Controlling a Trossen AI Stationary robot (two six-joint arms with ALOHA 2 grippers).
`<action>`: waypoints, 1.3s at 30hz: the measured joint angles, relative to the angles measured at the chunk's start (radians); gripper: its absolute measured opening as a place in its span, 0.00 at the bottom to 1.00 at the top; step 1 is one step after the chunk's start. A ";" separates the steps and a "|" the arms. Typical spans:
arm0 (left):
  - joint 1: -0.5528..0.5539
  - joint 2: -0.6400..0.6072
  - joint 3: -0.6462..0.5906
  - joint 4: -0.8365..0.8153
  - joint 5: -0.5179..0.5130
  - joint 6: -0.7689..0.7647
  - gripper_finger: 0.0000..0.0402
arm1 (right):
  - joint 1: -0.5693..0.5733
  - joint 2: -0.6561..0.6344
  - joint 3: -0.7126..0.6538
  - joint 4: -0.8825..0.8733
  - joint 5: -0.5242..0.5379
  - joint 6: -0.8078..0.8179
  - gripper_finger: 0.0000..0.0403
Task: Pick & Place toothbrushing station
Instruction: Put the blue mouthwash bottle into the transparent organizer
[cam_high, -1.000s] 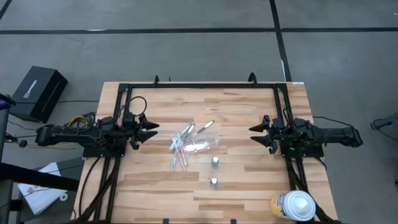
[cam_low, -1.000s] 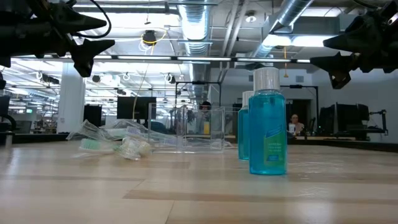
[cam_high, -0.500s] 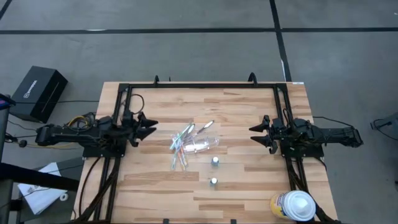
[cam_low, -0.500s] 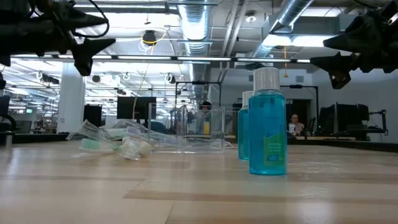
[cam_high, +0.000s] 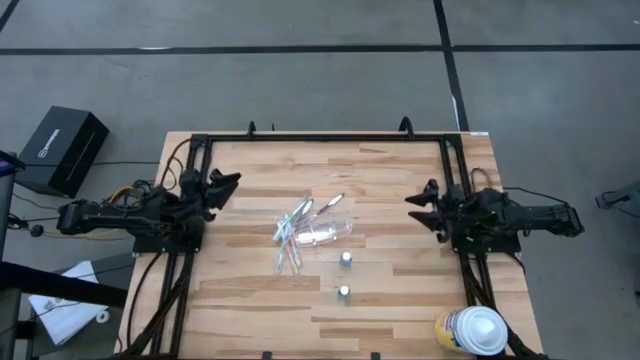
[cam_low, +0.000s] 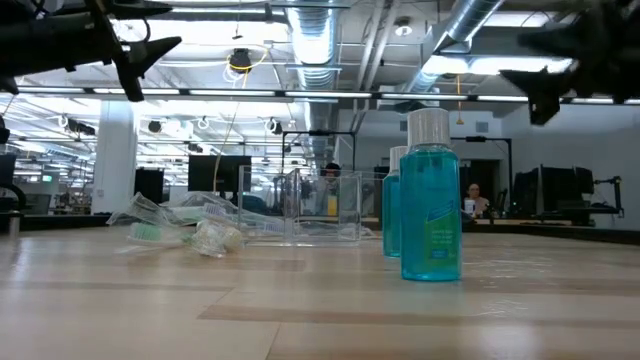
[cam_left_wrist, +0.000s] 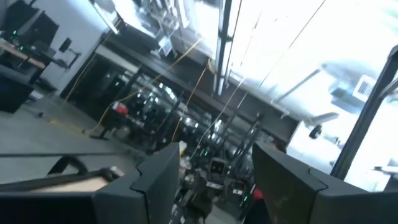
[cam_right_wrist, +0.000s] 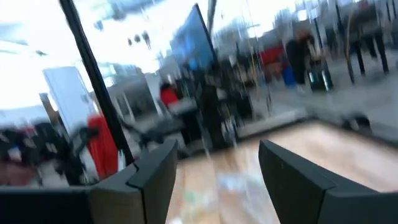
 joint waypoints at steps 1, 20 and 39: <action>0.000 0.000 0.000 0.013 0.000 -0.001 0.49 | 0.000 0.000 0.000 0.041 0.000 0.000 0.54; 0.000 0.000 0.000 0.389 0.033 -0.099 0.49 | 0.001 0.000 0.021 0.756 0.059 0.106 0.54; 0.008 0.398 0.422 0.248 0.260 -0.095 0.44 | 0.001 0.173 0.223 0.621 0.313 0.140 0.54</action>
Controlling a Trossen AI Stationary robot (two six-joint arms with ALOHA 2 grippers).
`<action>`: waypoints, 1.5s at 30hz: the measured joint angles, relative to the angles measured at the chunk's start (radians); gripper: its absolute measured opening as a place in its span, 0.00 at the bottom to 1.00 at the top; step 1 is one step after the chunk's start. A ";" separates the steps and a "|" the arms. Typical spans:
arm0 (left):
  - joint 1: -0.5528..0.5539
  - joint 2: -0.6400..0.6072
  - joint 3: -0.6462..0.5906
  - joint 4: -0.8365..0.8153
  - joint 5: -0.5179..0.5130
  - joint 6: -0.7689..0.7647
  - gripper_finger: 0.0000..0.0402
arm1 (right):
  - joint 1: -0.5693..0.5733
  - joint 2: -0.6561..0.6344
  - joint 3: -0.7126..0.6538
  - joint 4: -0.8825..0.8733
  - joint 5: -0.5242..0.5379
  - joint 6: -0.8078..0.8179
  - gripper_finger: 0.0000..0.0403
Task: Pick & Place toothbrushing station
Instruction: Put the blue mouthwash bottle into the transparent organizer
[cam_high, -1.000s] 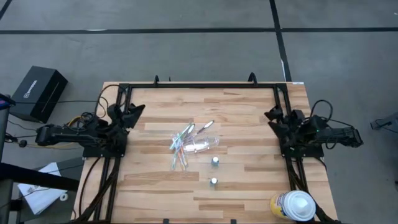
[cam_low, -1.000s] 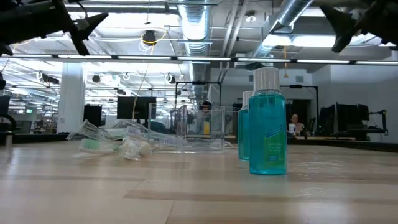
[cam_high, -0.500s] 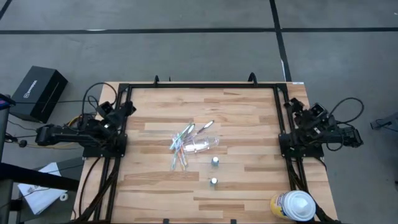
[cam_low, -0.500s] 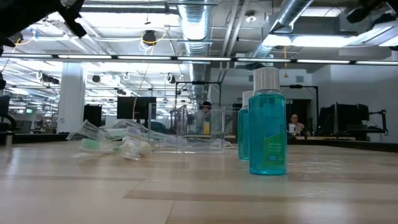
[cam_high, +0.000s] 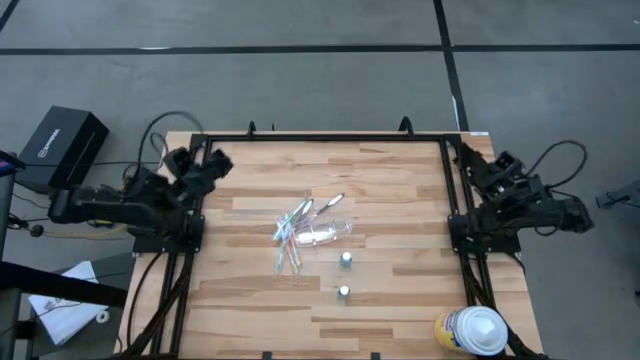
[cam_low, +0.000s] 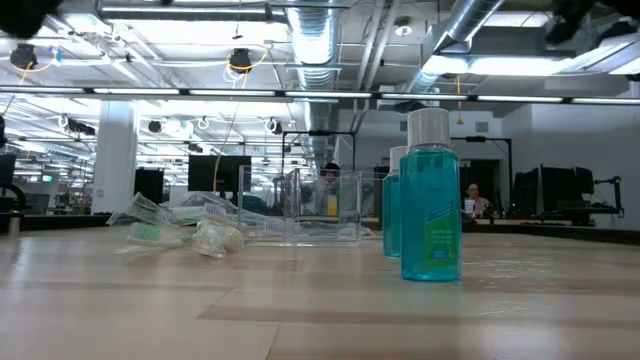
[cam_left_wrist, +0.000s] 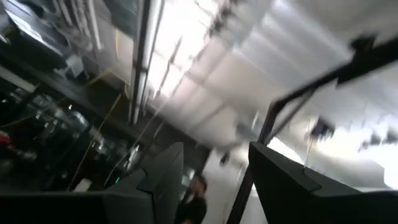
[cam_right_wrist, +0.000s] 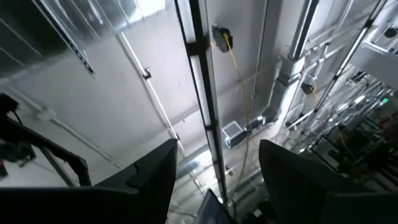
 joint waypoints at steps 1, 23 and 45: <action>0.010 0.048 0.073 -0.069 0.032 0.023 0.44 | 0.000 0.045 0.051 -0.017 -0.006 -0.026 0.54; 0.209 0.627 0.961 -1.512 0.421 0.561 0.36 | -0.012 0.816 1.275 -1.393 -0.107 -0.349 0.54; 0.121 0.621 0.934 -1.974 -0.157 0.617 0.31 | 0.094 1.250 1.337 -2.023 -0.294 -0.106 0.54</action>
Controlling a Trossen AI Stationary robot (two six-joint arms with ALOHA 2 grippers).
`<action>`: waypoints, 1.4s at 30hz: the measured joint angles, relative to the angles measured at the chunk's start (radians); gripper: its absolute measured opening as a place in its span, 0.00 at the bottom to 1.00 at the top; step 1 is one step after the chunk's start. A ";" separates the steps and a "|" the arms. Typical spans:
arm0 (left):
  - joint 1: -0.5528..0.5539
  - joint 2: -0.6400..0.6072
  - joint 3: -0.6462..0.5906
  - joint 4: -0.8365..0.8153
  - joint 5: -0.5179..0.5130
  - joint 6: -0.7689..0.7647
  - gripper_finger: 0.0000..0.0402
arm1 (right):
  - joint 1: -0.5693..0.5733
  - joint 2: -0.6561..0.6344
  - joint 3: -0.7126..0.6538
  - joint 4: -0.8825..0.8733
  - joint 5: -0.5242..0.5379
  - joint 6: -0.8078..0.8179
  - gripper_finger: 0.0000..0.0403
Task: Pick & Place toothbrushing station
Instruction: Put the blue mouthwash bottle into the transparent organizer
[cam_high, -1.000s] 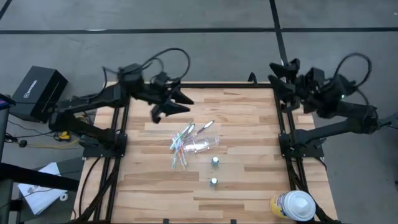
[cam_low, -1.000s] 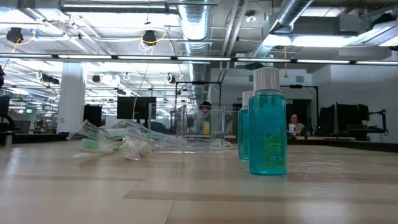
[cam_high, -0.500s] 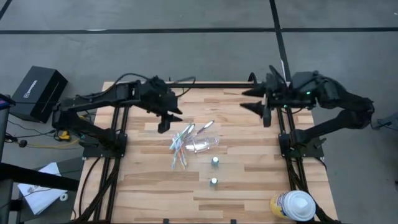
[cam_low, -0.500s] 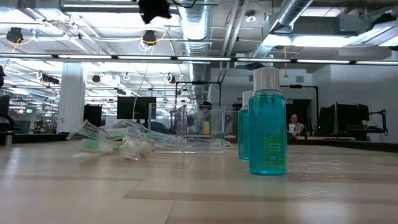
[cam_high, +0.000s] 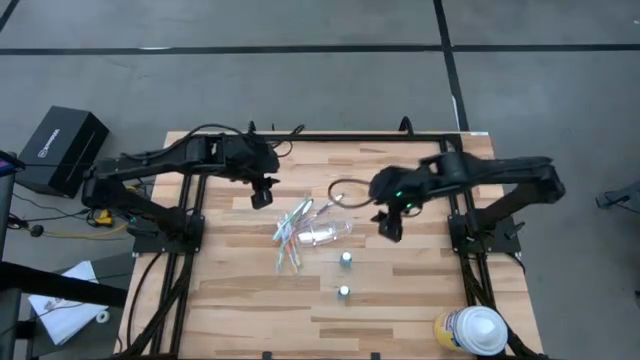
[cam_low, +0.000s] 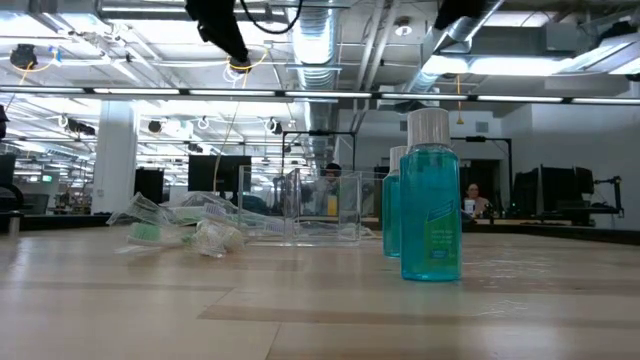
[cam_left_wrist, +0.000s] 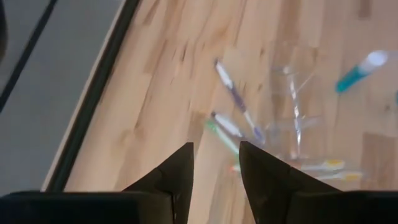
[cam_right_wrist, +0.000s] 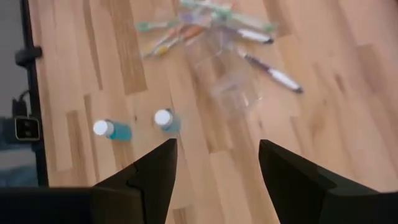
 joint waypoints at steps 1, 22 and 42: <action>0.003 -0.001 -0.015 -0.011 -0.007 -0.011 0.31 | 0.007 0.019 0.000 -0.006 0.000 0.005 0.54; 0.085 -0.076 -0.376 0.099 0.003 -0.099 0.39 | 0.114 0.270 0.001 0.154 -0.078 0.249 0.43; 0.121 -0.369 -0.576 0.145 0.039 -0.211 0.40 | 0.035 0.390 0.002 0.216 -0.132 0.288 0.47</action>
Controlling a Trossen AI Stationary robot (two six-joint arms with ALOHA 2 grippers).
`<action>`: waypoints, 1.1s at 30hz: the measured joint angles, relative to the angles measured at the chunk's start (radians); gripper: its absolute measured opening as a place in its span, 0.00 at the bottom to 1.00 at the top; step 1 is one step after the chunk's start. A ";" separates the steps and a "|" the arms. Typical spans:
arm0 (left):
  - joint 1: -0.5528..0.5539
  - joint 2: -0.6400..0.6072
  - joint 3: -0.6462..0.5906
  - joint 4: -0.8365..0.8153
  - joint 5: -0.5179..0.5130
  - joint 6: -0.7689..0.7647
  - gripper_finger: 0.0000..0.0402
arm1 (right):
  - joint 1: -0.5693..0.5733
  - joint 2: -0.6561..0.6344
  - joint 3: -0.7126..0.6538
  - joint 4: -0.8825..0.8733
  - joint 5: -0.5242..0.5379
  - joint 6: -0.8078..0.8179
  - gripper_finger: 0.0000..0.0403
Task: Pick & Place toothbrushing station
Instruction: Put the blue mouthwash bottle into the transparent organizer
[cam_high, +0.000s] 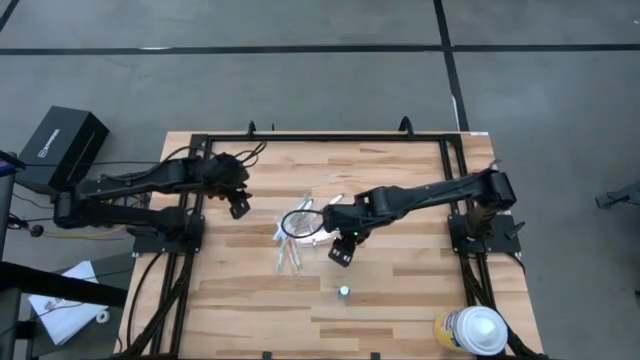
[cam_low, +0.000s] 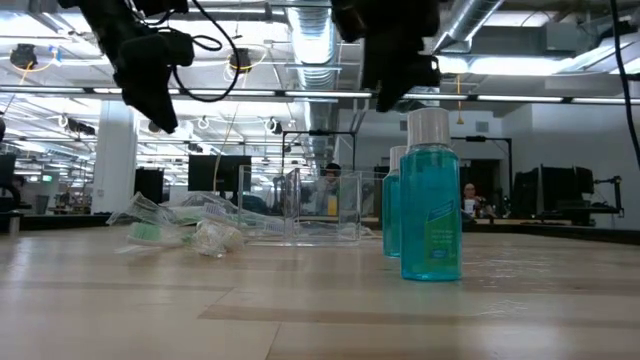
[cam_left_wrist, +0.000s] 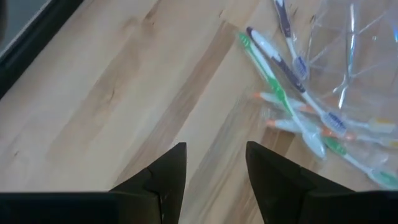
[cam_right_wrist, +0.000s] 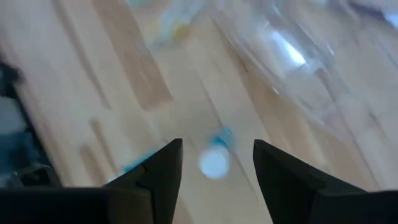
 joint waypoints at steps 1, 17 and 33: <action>0.000 0.001 0.001 0.008 0.006 0.000 0.40 | 0.000 0.006 -0.004 -0.013 -0.002 -0.001 0.47; 0.000 -0.002 0.002 0.028 0.082 -0.027 0.40 | 0.051 0.052 -0.054 0.035 0.004 0.038 0.49; 0.000 -0.002 0.002 0.034 0.095 -0.059 0.40 | 0.060 0.051 -0.097 0.077 -0.013 0.007 0.48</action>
